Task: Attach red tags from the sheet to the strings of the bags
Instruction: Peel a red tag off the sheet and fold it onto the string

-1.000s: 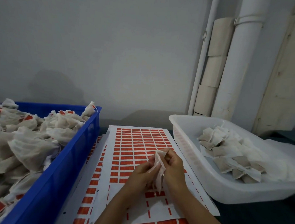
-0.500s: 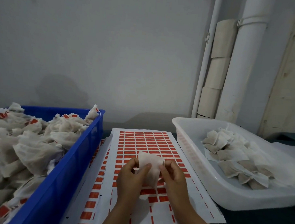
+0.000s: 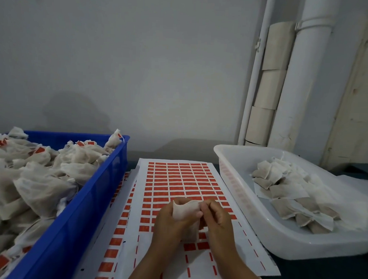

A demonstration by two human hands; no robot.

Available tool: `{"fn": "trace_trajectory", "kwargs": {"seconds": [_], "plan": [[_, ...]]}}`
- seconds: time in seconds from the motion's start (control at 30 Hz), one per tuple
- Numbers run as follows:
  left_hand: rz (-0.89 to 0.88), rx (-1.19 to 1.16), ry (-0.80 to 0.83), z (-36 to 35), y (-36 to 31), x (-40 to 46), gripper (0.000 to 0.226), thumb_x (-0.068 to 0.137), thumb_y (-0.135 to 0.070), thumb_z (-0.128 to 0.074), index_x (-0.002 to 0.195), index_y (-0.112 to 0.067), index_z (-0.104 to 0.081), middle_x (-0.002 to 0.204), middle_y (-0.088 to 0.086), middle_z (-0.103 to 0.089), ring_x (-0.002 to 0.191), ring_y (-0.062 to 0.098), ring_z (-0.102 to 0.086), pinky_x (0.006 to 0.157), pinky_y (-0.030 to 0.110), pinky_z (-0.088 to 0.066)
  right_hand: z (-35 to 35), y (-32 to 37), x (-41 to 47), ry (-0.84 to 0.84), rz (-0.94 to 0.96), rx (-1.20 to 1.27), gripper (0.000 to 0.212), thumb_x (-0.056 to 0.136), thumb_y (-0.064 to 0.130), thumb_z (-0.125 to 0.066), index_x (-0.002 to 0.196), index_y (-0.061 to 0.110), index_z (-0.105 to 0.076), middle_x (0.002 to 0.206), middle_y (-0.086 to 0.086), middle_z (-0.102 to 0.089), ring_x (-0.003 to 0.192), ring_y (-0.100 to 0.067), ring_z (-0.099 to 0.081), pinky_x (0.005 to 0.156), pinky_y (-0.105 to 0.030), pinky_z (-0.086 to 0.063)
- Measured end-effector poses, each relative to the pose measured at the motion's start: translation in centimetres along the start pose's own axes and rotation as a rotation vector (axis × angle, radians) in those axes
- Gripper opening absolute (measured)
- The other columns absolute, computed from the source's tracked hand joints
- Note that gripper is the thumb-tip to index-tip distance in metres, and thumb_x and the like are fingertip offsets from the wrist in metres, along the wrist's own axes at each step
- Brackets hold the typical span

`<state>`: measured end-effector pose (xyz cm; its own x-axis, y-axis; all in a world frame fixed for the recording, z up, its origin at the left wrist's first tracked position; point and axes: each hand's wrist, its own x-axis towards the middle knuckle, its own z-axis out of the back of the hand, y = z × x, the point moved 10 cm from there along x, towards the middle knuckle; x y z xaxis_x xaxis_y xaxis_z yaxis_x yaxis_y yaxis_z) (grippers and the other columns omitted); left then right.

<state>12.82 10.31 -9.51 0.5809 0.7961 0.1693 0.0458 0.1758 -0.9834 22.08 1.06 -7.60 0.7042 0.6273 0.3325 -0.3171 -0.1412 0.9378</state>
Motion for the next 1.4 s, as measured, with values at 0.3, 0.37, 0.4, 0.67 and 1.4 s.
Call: {"fn": "trace_trajectory", "kwargs": {"seconds": [0.3,0.37,0.4,0.67,1.4], "plan": [[-0.064,-0.021,-0.07,1.2,-0.8,0.0,0.005,0.081,-0.027,-0.067,0.082,-0.025,-0.063,0.086,-0.003,-0.068,0.078,0.015,-0.065,0.062,0.012,-0.048,-1.0,0.9,-0.1,0.083,0.1,-0.105,0.016,0.093,0.023,-0.047,0.083,0.021,-0.059,0.073,0.007,-0.063,0.065,-0.008,-0.062,0.069,-0.016,-0.053],[-0.084,0.102,-0.108,1.6,-0.9,0.1,0.006,0.082,-0.03,-0.066,0.084,-0.027,-0.061,0.085,-0.008,-0.067,0.076,0.012,-0.064,0.06,0.009,-0.047,-0.6,0.9,-0.1,0.057,0.106,-0.132,0.016,0.093,0.025,-0.047,0.083,0.021,-0.059,0.073,0.009,-0.063,0.067,-0.01,-0.061,0.072,-0.017,-0.053],[-0.085,0.137,-0.109,1.6,-0.9,0.1,0.008,0.081,-0.032,-0.066,0.085,-0.026,-0.062,0.084,-0.008,-0.067,0.076,0.012,-0.065,0.061,0.01,-0.048,-0.4,0.9,-0.1,0.044,0.108,-0.133,0.016,0.093,0.026,-0.048,0.082,0.021,-0.059,0.073,0.009,-0.063,0.067,-0.011,-0.061,0.073,-0.017,-0.053],[-0.075,0.174,-0.162,2.2,-1.0,-0.1,0.009,0.081,-0.039,-0.064,0.083,-0.031,-0.061,0.08,-0.019,-0.064,0.072,0.006,-0.063,0.049,0.005,-0.043,0.1,1.2,-0.1,0.01,0.136,-0.184,0.016,0.09,0.031,-0.049,0.082,0.023,-0.059,0.073,0.012,-0.063,0.071,-0.005,-0.061,0.072,-0.014,-0.051],[0.173,-0.122,-0.558,11.2,1.2,-0.3,0.013,0.081,-0.035,-0.066,0.083,-0.023,-0.063,0.082,-0.011,-0.062,0.073,0.011,-0.059,0.055,0.021,-0.043,6.1,1.9,1.2,-0.246,0.172,-0.354,0.019,0.09,0.02,-0.055,0.071,0.021,-0.052,0.068,0.011,-0.061,0.058,-0.006,-0.062,0.057,-0.017,-0.054]]}}
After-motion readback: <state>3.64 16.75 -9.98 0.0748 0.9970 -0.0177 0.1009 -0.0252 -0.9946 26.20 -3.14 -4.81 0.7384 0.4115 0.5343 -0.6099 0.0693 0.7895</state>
